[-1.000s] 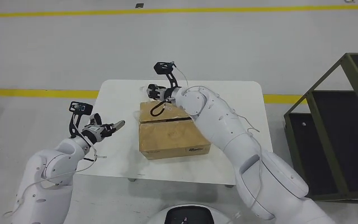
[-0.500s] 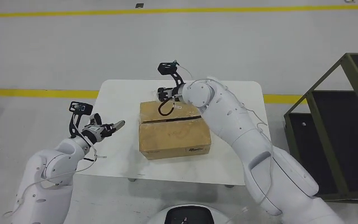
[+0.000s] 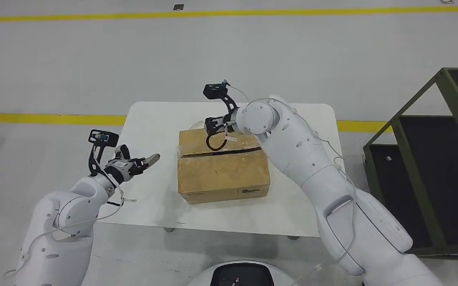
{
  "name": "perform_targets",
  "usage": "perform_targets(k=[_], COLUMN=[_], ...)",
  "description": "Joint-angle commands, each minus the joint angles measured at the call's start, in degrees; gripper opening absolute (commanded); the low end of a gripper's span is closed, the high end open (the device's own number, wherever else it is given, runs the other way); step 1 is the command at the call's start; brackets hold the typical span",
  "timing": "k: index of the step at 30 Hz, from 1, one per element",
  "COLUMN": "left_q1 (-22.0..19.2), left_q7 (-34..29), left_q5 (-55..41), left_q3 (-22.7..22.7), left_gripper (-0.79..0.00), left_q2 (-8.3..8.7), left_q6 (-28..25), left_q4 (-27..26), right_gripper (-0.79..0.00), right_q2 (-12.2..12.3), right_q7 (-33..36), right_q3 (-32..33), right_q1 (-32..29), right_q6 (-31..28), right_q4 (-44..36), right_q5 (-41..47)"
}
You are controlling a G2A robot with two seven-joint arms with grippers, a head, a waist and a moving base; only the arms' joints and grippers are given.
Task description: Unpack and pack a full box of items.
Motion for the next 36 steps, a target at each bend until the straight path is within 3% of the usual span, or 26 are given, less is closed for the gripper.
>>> perform_targets(k=[1, 8, 23, 29, 36], left_q1=[0.0, 0.0, 0.0, 0.0, 0.0], left_q7=[0.0, 0.0, 0.0, 0.0, 0.0], left_q5=[0.0, 0.0, 0.0, 0.0, 0.0], left_q3=[0.0, 0.0, 0.0, 0.0, 0.0], left_gripper=[0.0, 0.0, 0.0, 0.0, 0.0], left_q2=[0.0, 0.0, 0.0, 0.0, 0.0], left_q6=[0.0, 0.0, 0.0, 0.0, 0.0], left_q4=[0.0, 0.0, 0.0, 0.0, 0.0], right_gripper=[-0.785, -0.785, -0.785, -0.785, -0.785], right_q2=[0.0, 1.43, 7.55, 9.38, 10.5], right_q7=[0.0, -1.34, 5.6, 6.86, 1.2], right_q3=[0.0, 0.51, 8.37, 11.93, 14.28], right_q1=[0.0, -2.35, -20.16, -26.77, -33.51], right_q6=[0.0, 4.32, 21.54, 22.5, 22.31], right_q4=[0.0, -7.84, -38.72, -47.74, -54.87], right_q5=[0.0, -5.26, -17.93, -21.39, -25.04])
